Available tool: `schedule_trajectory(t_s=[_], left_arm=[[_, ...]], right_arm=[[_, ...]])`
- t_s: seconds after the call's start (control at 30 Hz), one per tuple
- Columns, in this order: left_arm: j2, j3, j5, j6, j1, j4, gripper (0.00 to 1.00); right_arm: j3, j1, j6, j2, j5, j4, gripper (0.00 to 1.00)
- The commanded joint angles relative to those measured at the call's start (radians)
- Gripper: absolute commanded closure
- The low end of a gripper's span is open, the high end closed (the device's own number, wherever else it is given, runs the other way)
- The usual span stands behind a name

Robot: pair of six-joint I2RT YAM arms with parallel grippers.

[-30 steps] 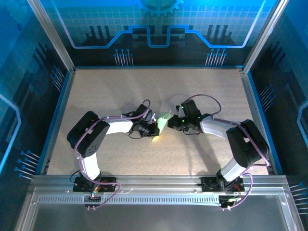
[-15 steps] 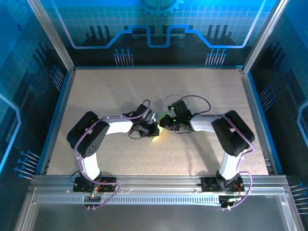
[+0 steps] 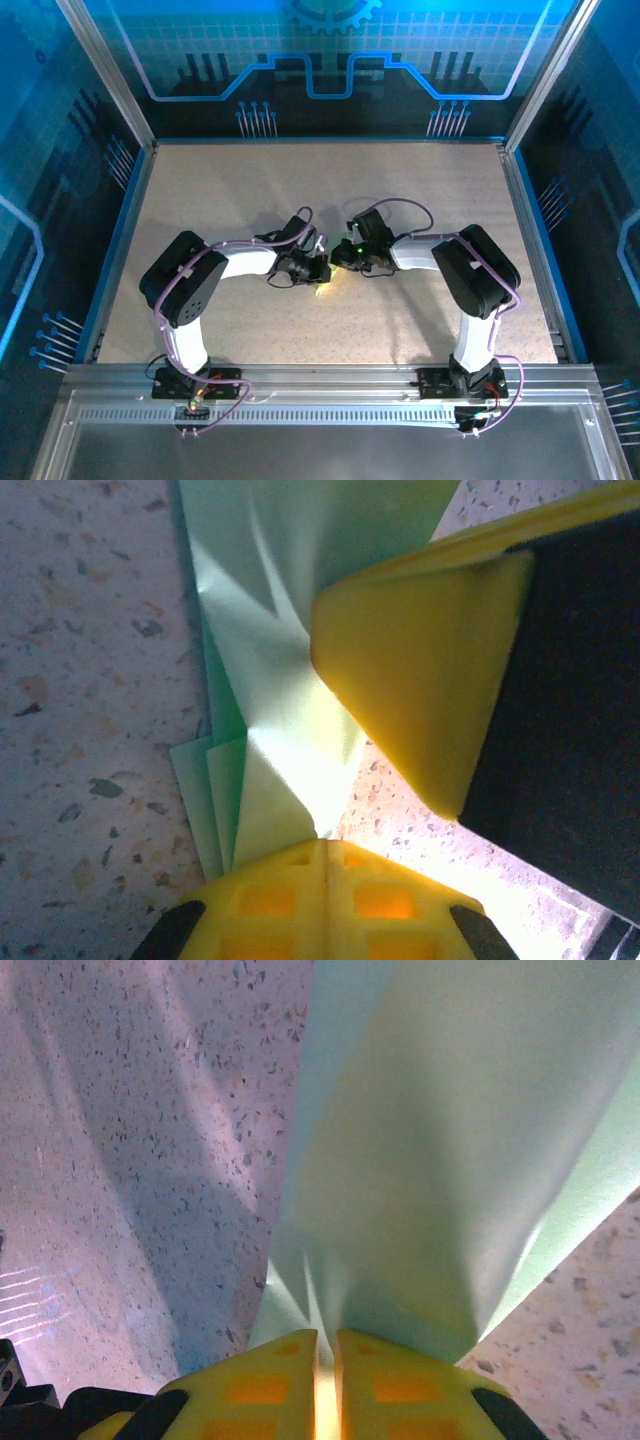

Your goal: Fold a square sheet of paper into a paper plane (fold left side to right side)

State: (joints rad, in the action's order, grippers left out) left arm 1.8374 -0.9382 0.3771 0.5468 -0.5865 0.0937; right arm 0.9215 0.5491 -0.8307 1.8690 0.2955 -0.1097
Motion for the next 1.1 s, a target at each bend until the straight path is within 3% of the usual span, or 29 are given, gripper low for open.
schedule_trajectory(t_s=[0.0, 1.07], left_arm=[[0.056, 0.020, -0.079, -0.018, 0.001, 0.146, 1.00], [0.068, 0.017, -0.076, -0.011, 0.004, 0.141, 1.00]], right_arm=[[0.017, -0.019, 0.041, 0.033, -0.036, 0.041, 0.85], [0.278, -0.286, 0.139, 0.173, 0.049, 0.183, 0.84]])
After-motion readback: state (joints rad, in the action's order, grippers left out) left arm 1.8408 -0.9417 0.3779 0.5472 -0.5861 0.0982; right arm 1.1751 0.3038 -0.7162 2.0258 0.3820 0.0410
